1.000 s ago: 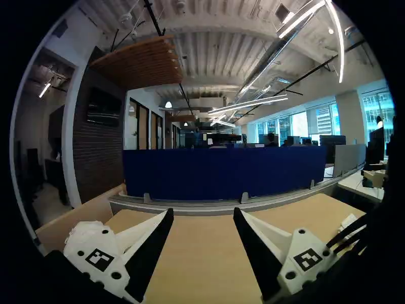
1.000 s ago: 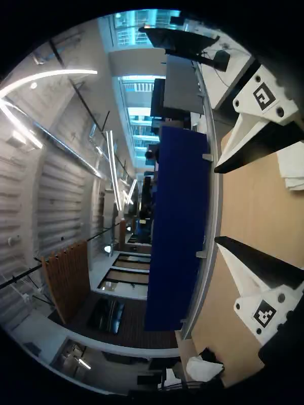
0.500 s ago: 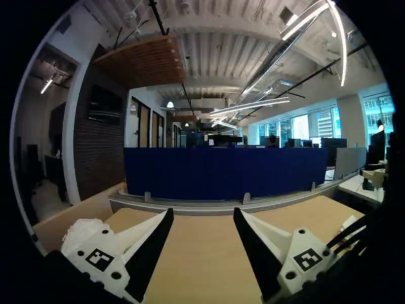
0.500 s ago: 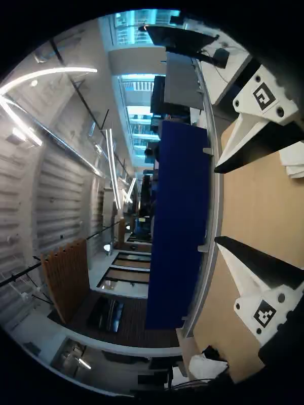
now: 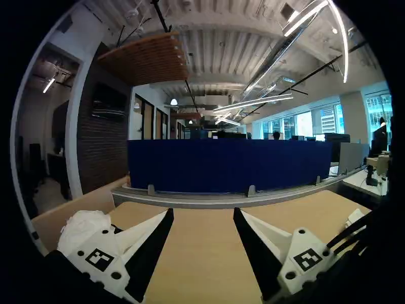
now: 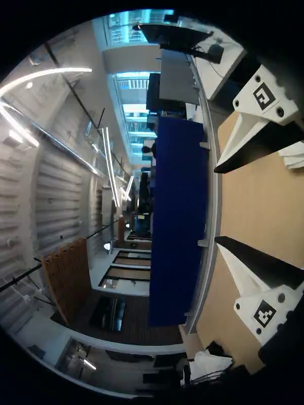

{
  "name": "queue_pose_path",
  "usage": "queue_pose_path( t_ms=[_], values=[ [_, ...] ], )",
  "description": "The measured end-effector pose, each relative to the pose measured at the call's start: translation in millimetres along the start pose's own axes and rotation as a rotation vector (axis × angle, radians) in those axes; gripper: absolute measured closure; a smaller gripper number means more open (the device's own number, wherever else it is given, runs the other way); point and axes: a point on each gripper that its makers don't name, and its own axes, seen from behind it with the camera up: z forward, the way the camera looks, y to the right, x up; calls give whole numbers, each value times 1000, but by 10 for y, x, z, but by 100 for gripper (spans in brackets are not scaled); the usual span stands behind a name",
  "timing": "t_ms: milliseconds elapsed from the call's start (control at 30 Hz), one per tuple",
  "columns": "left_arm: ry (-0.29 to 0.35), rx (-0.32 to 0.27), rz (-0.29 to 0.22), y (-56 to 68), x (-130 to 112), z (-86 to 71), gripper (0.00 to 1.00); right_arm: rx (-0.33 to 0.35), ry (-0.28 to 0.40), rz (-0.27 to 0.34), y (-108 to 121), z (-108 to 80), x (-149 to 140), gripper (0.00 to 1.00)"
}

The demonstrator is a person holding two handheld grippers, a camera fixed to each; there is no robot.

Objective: Fold towel

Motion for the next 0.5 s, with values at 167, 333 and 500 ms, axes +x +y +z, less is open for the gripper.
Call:
queue_pose_path(
  t_ms=[167, 333, 500],
  values=[
    [10, 22, 1, -78, -239, -36, 13, -22, -1, 13, 111, -5, -52, 4],
    [28, 24, 6, -103, -486, -66, 13, -48, 17, 33, 245, -10, -68, 4],
    [47, 8, 27, -98, -714, -73, 13, -62, 33, 49, 293, -21, -122, 4]
  ],
)
